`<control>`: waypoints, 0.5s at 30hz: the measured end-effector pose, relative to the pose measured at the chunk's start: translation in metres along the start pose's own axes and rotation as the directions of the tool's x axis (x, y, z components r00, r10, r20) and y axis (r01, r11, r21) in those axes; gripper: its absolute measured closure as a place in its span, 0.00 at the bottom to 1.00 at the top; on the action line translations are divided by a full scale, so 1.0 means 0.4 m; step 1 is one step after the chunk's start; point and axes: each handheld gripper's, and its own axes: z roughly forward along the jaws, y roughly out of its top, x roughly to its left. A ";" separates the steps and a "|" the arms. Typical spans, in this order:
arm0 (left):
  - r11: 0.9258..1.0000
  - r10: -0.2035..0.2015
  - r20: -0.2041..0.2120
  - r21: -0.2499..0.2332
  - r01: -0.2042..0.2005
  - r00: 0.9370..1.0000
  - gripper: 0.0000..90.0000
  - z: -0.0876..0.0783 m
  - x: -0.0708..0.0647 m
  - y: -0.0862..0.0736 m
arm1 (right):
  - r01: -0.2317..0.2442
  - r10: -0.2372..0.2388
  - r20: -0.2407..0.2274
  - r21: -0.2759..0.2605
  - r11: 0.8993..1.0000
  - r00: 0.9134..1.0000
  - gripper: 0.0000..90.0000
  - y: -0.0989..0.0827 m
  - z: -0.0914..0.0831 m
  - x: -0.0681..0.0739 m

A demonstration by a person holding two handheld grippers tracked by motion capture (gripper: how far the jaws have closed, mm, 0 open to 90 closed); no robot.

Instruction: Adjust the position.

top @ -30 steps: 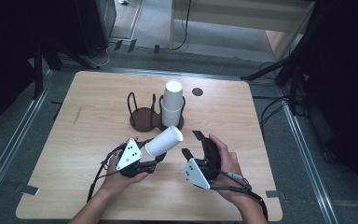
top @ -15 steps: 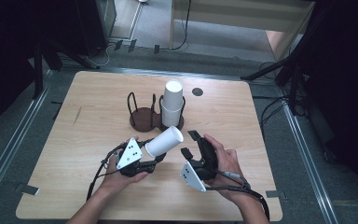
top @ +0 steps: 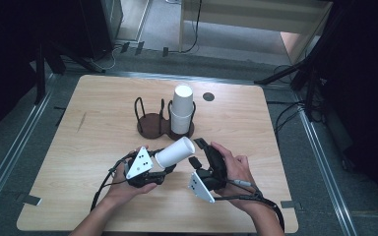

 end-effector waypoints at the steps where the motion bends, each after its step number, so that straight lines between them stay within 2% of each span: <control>1: 1.000 0.003 -0.001 0.003 -0.003 1.000 0.45 0.001 -0.001 0.000 | 0.002 -0.002 -0.004 0.000 1.000 1.000 0.26 0.001 0.001 0.000; 15: 0.999 0.020 0.013 0.030 -0.021 1.000 0.45 0.009 -0.007 -0.003 | 0.089 -0.089 -0.050 -0.009 0.996 0.995 0.23 0.007 0.008 0.000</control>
